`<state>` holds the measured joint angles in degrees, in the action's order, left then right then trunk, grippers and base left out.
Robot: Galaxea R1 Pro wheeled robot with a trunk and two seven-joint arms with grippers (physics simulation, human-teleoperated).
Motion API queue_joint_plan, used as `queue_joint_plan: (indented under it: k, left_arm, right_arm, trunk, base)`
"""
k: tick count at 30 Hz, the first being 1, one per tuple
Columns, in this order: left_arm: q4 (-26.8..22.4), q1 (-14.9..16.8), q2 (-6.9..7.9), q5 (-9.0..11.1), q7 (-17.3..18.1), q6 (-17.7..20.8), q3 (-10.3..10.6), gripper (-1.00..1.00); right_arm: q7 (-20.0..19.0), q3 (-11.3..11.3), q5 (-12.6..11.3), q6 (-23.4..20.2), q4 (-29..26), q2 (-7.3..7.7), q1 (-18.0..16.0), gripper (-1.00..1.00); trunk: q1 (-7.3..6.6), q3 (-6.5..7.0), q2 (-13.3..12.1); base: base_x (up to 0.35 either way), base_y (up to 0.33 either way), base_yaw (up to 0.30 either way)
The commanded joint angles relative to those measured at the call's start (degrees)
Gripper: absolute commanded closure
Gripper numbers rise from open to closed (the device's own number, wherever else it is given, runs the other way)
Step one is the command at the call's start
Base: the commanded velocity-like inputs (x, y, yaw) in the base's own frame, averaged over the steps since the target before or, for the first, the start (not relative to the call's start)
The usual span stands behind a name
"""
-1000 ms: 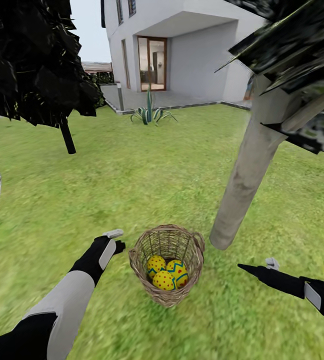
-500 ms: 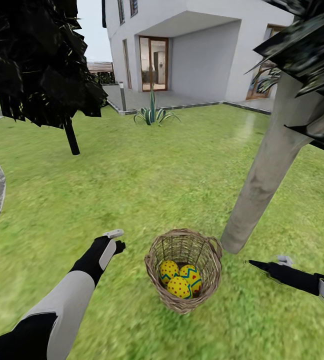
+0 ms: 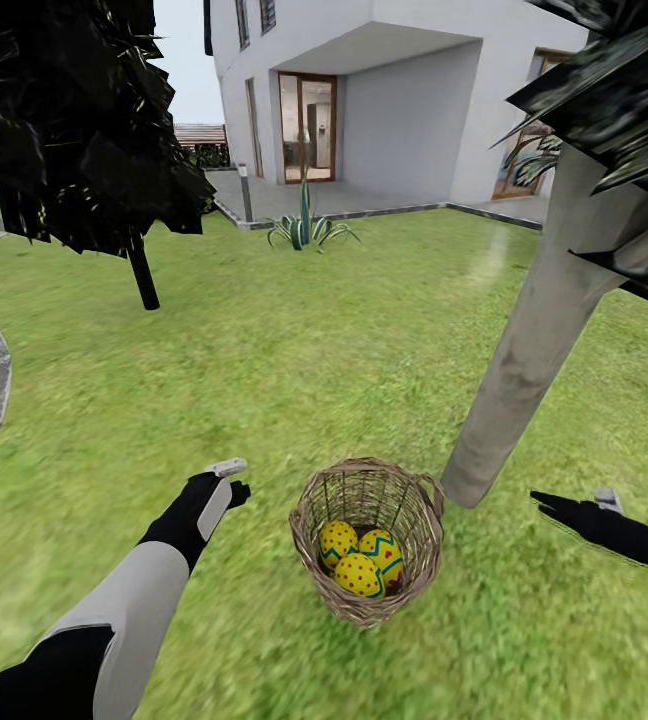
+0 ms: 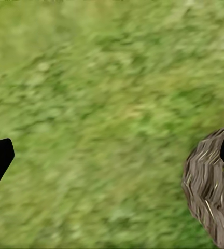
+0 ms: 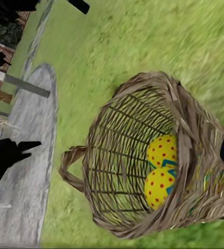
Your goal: Take the three Easter eggs out of the wicker basket on the lawn in the garden, then place them on the lawn next to a single tree (choose any tree) so that all three eggs are next to the same tree and none are left in the basket.
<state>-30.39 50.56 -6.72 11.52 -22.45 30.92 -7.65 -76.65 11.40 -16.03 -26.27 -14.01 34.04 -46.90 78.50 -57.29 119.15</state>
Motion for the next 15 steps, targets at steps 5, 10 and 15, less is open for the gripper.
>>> queue_joint_plan:
  k: [5,10,15]
  left_arm:
    - [-0.18,0.05,-0.05,0.61,-0.46,0.11,-0.18,-1.00]
    - [-0.19,0.03,-0.07,0.61,-0.41,0.10,-0.18,-1.00]
    - [-0.13,0.01,-0.13,0.61,-0.40,0.07,-0.18,-1.00]
  right_arm:
    - [8.99,-2.15,-0.30,-1.93,-7.52,-2.99,0.12,-1.00]
    - [23.93,-7.08,-0.30,-4.82,-17.30,-9.00,0.24,-1.00]
    - [30.86,-9.92,-0.13,-7.79,-22.44,-12.30,0.45,-1.00]
  trunk:
    - [-0.01,-0.05,0.02]
    - [-0.01,-0.05,0.02]
    - [-0.01,-0.05,0.02]
  base:
    - [0.000,0.000,0.000]
    - [0.000,0.000,0.000]
    - [0.000,0.000,0.000]
